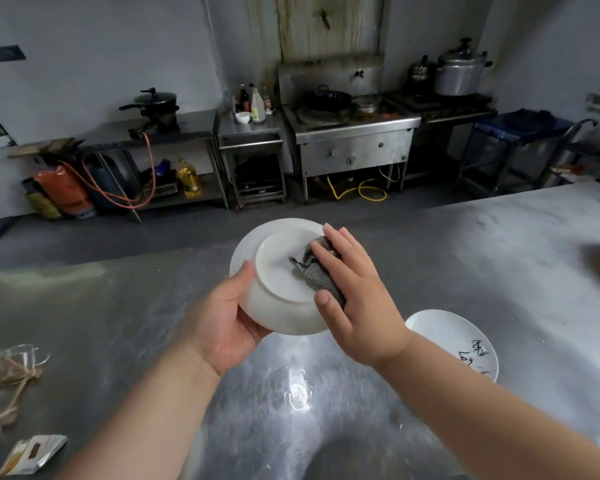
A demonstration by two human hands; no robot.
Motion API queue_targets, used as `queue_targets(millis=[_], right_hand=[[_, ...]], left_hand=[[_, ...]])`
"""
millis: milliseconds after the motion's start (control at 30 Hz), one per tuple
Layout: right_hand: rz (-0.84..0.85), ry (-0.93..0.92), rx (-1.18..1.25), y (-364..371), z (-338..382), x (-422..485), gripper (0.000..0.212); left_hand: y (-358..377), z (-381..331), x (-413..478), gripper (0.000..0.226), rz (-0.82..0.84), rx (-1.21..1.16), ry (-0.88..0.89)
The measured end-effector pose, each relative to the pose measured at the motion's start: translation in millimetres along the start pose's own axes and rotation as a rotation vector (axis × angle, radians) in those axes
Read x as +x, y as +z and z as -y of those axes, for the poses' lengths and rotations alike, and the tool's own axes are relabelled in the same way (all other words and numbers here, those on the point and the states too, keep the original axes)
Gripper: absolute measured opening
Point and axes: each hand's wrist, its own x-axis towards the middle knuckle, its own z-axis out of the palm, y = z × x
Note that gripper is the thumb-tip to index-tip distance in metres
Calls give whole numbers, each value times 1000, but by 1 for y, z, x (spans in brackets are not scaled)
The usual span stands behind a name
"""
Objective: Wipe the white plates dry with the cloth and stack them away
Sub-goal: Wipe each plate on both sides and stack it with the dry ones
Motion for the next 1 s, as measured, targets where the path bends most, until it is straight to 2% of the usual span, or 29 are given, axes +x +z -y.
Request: queue_targets(millis=[67, 167, 333, 400, 500, 600, 667, 700, 800, 867, 900, 1000], right_hand=[[8, 84, -125, 22, 14, -21, 85], [112, 69, -296, 42, 28, -40, 86], [73, 219, -269, 14, 6, -2, 88], [56, 137, -269, 18, 20, -9, 89], [141, -143, -338, 37, 35, -40, 86], [79, -133, -297, 27, 9, -45, 76], [-34, 29, -251, 6, -14, -45, 66], [-60, 172, -181, -8, -21, -44, 61], [-55, 699, 266, -48, -33, -48, 46], [-50, 1021, 372, -69, -55, -59, 42], [-15, 1105, 386, -79, -65, -68, 44], [81, 1161, 313, -111, -91, -92, 44]], left_hand=[[2, 17, 1, 44, -35, -12, -14], [4, 36, 2, 50, -44, -72, -40], [12, 36, 5, 46, -70, -185, 19], [20, 39, 5, 50, -77, -186, -1], [26, 51, 5, 55, -83, -249, -88], [24, 58, 7, 55, -104, -231, -113], [26, 61, 8, 50, -112, -207, -103], [29, 63, 8, 47, -112, -195, -105], [38, 78, 13, 37, -97, -154, -178], [39, 92, 21, 36, -92, -104, -250], [40, 101, 26, 36, -92, -74, -291], [46, 124, 40, 35, -72, 37, -387]])
